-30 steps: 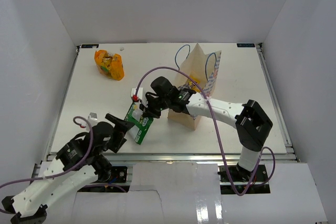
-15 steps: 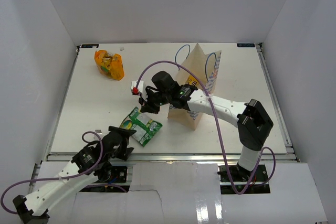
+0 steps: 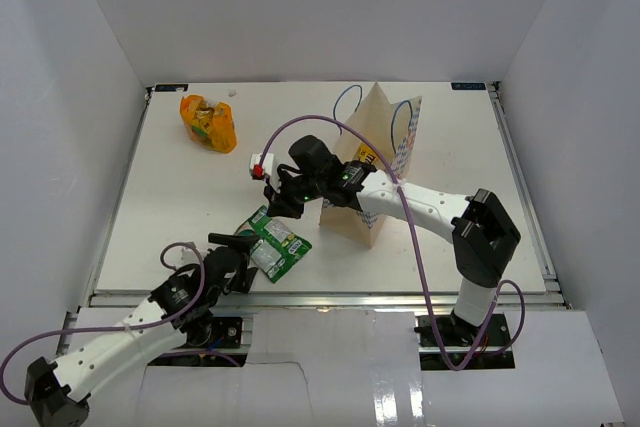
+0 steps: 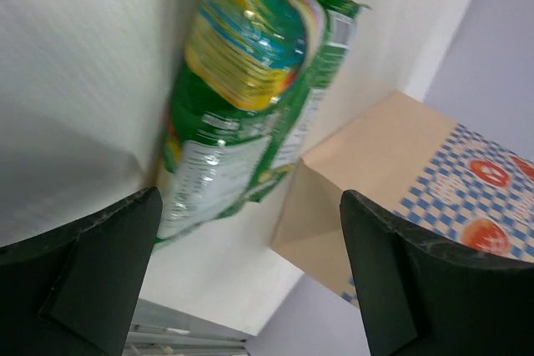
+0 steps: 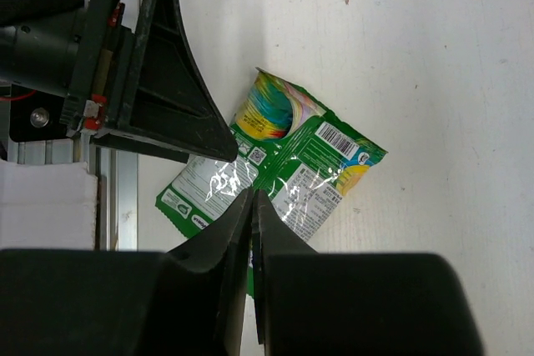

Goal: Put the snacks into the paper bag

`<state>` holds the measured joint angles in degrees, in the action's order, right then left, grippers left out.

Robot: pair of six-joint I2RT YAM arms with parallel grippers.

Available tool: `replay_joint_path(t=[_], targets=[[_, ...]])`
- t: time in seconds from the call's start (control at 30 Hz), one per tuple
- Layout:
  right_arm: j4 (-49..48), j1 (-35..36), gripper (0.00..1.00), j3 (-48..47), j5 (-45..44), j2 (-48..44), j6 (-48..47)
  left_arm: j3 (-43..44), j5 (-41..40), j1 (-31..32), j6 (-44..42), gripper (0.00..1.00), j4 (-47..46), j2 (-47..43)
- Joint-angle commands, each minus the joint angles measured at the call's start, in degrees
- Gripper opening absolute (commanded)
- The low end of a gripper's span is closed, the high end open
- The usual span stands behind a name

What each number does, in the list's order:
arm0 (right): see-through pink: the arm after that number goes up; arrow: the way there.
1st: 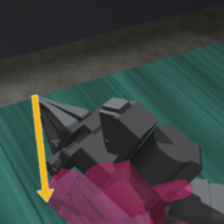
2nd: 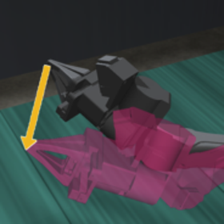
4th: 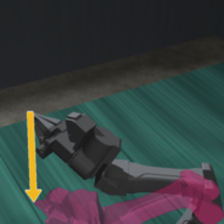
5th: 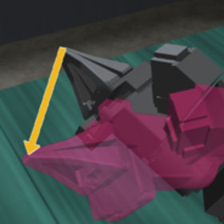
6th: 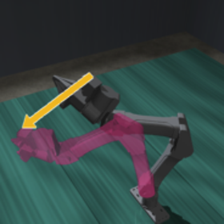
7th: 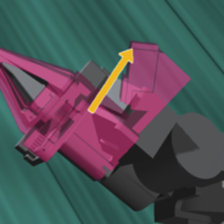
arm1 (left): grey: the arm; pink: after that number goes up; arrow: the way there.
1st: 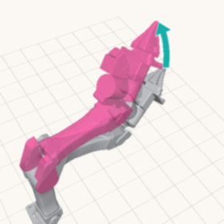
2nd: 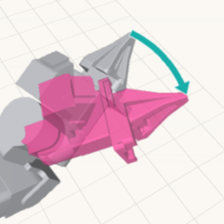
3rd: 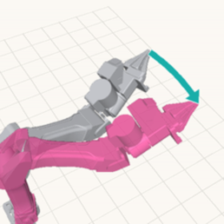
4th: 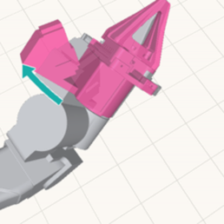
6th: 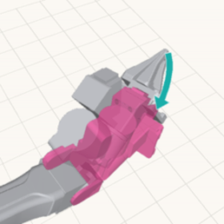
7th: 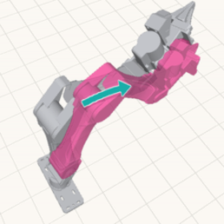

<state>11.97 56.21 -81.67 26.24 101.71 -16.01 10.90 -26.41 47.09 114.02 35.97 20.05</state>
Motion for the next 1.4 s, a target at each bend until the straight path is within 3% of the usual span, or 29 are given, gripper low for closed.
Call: replay_joint_path(t=[0.0, 0.17, 0.27, 0.5, 0.53, 0.6, 0.63, 0.7, 0.73, 0.87, 0.97, 1.13, 1.37], targets=[[-1.33, -0.22, 0.08, 0.02, 1.53, -2.13, 1.16, 2.19, 0.83, 0.11, 7.89, 0.98, 4.27, 4.63], [-1.33, -0.75, 0.08, 0.46, 2.15, -4.41, 2.65, 7.03, 5.14, 0.02, 4.55, 0.98, 7.28, 15.97], [-1.24, -0.83, 0.08, 0.37, 2.15, -6.17, 2.91, 7.47, 5.93, -0.33, 1.66, 0.98, 3.09, 21.07], [-0.54, -0.83, 0.08, -1.21, 7.93, -11.7, 0.72, 6.42, 9.28, -1.65, -3.97, 0.78, -3.44, 29.16], [-0.28, -0.75, 0.08, -1.73, 9.86, -12.23, -0.24, 6.24, 9.1, -1.83, -4.76, 0.67, -3.88, 29.34], [0.42, -0.83, 0.09, -2.35, 16.63, -13.9, -1.65, 5.37, 8.23, -2.09, -6.69, 0.56, -5.11, 29.69], [0.08, -0.75, 0.14, -2.53, 18.22, -14.43, -1.74, 4.93, 8.13, -2.53, -7.31, 0.45, -5.46, 29.78], [-0.19, -0.75, 0.18, -2.97, 20.51, -16.19, -1.48, 3.44, 8.13, -2.97, -10.11, 0.33, -7.13, 29.96], [-0.28, -0.75, 0.19, -3.84, 21.21, -17.41, -1.57, 3.08, 8.13, -3.67, -11.35, 0.22, -8.53, 30.13], [0.42, -0.75, 0.21, -5.95, 20.78, -20.66, -2.97, 2.99, 7.43, -4.99, -17.68, 0.07, -10.47, 29.78], [0.6, -0.92, 0.25, -7.45, 19.82, -23.22, -3.94, 4.75, 5.94, -5.34, -25.14, 0.0, -13.45, 26.37], [0.43, -3.38, 0.42, -9.73, 16.05, -26.91, -5.17, 5.45, 5.41, -5.43, -37.01, 0.0, -23.45, 13.81], [-1.15, -9.35, 0.46, -10.71, 11.99, -29.9, -5.09, -6.73, 6.56, -5.61, -43.09, 0.0, -35.43, -12.79]])
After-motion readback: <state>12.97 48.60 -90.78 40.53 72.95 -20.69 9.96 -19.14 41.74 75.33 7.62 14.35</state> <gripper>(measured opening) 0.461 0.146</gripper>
